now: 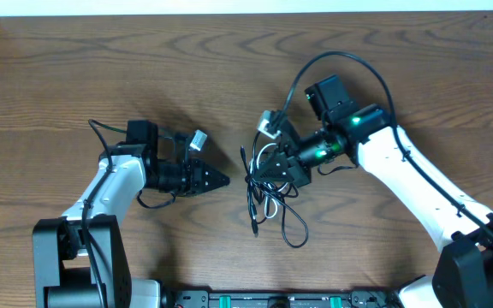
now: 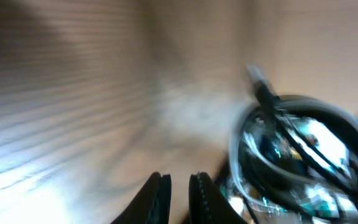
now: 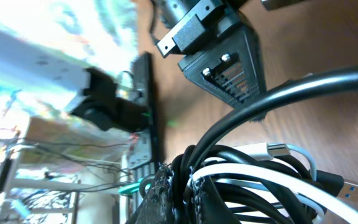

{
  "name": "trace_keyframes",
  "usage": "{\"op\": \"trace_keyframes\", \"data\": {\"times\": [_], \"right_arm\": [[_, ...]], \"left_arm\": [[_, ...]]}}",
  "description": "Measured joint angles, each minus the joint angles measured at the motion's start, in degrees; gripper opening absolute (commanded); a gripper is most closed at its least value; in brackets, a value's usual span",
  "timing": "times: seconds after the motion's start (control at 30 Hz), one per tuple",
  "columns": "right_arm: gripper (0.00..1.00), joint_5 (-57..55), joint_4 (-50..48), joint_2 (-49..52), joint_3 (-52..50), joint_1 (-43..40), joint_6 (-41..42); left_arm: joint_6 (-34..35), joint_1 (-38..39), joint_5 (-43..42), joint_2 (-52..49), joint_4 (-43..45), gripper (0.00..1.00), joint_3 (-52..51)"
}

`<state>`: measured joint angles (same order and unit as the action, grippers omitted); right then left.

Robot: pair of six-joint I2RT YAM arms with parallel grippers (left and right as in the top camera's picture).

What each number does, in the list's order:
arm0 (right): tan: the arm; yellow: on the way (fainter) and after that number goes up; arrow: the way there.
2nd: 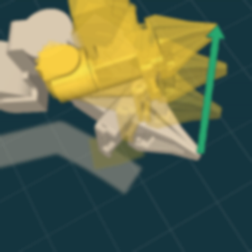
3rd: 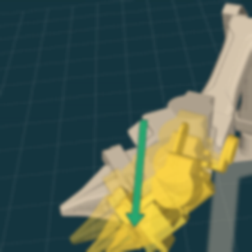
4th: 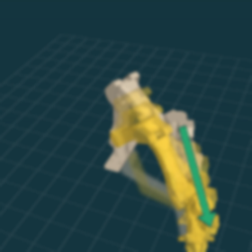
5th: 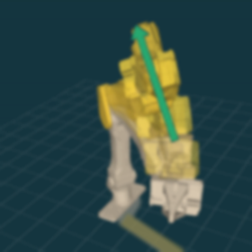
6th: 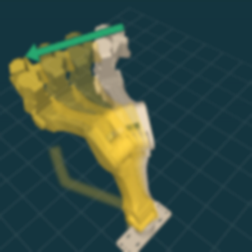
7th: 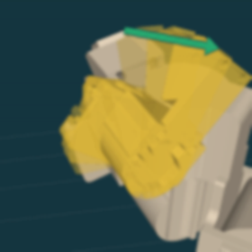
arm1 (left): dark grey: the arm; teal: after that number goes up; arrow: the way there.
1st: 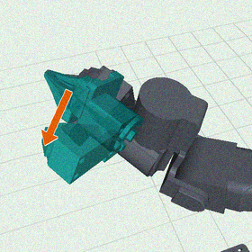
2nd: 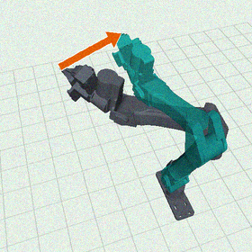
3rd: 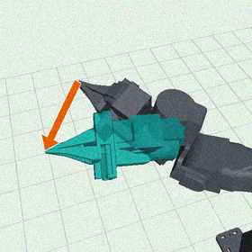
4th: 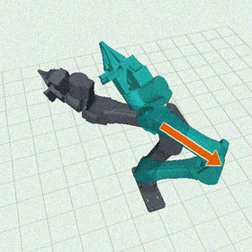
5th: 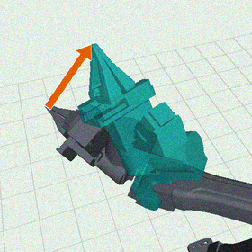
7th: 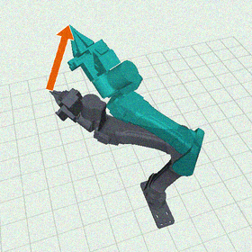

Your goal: Untangle cables

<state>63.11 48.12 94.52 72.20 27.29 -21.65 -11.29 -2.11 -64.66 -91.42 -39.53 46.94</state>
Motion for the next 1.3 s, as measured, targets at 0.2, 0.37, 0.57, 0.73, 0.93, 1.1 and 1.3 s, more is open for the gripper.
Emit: {"op": "trace_keyframes", "data": {"times": [0.2, 0.37, 0.57, 0.73, 0.93, 1.1, 1.3], "right_arm": [[0.01, 7.69, 0.57, 0.0, 0.0, -1.07, -2.86], [0.01, 10.1, 0.59, 0.0, 0.0, -1.18, 1.07], [0.01, 15.5, -2.6, 0.0, -0.02, -1.22, 8.2], [0.01, 18.27, -6.91, 0.0, -0.02, -0.61, 14.12], [0.01, 18.23, -7.3, 0.0, -0.02, 1.81, 17.94], [0.01, 17.57, -7.23, 0.0, -0.02, 1.03, 21.55], [0.01, 16.94, -7.21, 0.0, -0.02, -2.4, 25.07]], "left_arm": [[-11.58, 0.7, -8.02, 0.74, -1.01, 0.17, 0.0], [-18.75, 1.55, -11.5, 5.25, -0.48, 0.17, 0.0], [-22.12, 1.55, -13.03, 10.91, 1.11, 0.21, 0.0], [-23.12, 1.53, -12.24, 11.45, 0.94, 0.25, 0.0], [-23.28, 1.53, -11.65, 11.45, 0.5, 0.28, 0.0], [-23.28, 1.53, -9.84, 11.45, 0.13, 0.29, 0.0], [-22.71, 1.53, -6.32, 11.45, 0.72, 0.41, 0.0]]}}
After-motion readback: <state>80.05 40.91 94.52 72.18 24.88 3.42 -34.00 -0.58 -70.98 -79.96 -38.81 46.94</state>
